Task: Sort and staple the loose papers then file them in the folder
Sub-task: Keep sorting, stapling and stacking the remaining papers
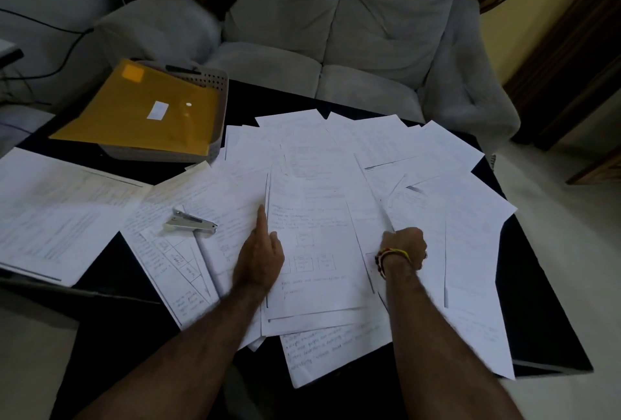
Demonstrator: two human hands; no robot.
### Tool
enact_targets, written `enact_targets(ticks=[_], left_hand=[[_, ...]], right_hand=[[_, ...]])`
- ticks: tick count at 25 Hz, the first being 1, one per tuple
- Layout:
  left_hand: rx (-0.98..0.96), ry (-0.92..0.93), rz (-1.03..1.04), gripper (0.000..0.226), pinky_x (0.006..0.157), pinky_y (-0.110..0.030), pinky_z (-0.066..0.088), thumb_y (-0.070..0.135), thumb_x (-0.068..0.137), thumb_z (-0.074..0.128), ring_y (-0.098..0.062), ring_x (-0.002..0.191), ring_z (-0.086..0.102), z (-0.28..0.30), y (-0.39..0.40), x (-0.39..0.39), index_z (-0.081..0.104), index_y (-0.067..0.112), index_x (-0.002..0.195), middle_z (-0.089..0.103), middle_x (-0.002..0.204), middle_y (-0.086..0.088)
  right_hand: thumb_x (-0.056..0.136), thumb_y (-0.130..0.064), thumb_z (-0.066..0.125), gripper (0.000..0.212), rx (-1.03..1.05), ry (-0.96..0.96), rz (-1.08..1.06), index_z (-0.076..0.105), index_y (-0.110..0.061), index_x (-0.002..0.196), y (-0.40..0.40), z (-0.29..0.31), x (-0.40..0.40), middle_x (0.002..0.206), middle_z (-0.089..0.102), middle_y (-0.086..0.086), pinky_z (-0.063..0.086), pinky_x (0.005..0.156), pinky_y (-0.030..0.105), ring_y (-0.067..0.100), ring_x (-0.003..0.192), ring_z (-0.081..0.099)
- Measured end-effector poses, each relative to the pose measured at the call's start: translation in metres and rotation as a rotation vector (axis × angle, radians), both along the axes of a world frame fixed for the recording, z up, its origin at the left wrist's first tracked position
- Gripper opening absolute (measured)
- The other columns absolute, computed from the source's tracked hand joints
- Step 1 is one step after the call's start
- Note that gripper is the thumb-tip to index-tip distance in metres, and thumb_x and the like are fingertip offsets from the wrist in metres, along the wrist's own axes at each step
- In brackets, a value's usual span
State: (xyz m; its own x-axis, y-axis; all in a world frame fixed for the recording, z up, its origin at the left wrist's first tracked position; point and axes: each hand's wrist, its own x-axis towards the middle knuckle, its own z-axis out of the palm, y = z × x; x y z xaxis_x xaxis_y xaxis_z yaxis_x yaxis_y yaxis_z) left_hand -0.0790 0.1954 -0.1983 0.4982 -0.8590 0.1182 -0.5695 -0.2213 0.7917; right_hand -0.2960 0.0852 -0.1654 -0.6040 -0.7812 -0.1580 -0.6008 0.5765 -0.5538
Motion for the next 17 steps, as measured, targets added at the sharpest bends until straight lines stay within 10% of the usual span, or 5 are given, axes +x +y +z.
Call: enact_targets(ticks=[9,14,17], left_hand=[[-0.004,0.023,-0.023,0.062,0.097,-0.037,0.044,0.014,0.098,0.043,-0.035,0.120,0.053,0.001,0.000,0.000,0.015,0.014,0.153,0.049,0.140,-0.019],[0.015,0.057,-0.041,0.064,0.099,-0.040,0.042,0.014,0.098,0.043,-0.037,0.120,0.052,0.005,0.002,0.001,0.011,0.017,0.154,0.051,0.137,-0.021],[0.025,0.089,-0.065,0.066,0.101,-0.038,0.041,0.014,0.098,0.044,-0.038,0.121,0.051,0.003,0.002,0.005,0.009,0.019,0.154,0.051,0.138,-0.021]], right_hand=[[0.098,-0.018,0.044,0.029,-0.327,0.249,0.214,0.068,-0.007,0.112,0.010,0.040,-0.004,0.114,0.058,0.020,0.048,0.084,0.043,0.042,0.106,0.054],[0.092,-0.007,0.052,0.022,-0.968,0.035,0.055,0.072,-0.002,0.101,0.013,0.117,-0.006,0.097,0.071,0.014,0.039,0.081,0.013,0.025,0.092,0.064],[0.094,-0.008,0.051,0.023,-0.909,-0.165,-0.101,0.070,0.004,0.091,0.015,0.138,-0.006,0.090,0.071,0.018,0.049,0.080,0.025,0.027,0.086,0.064]])
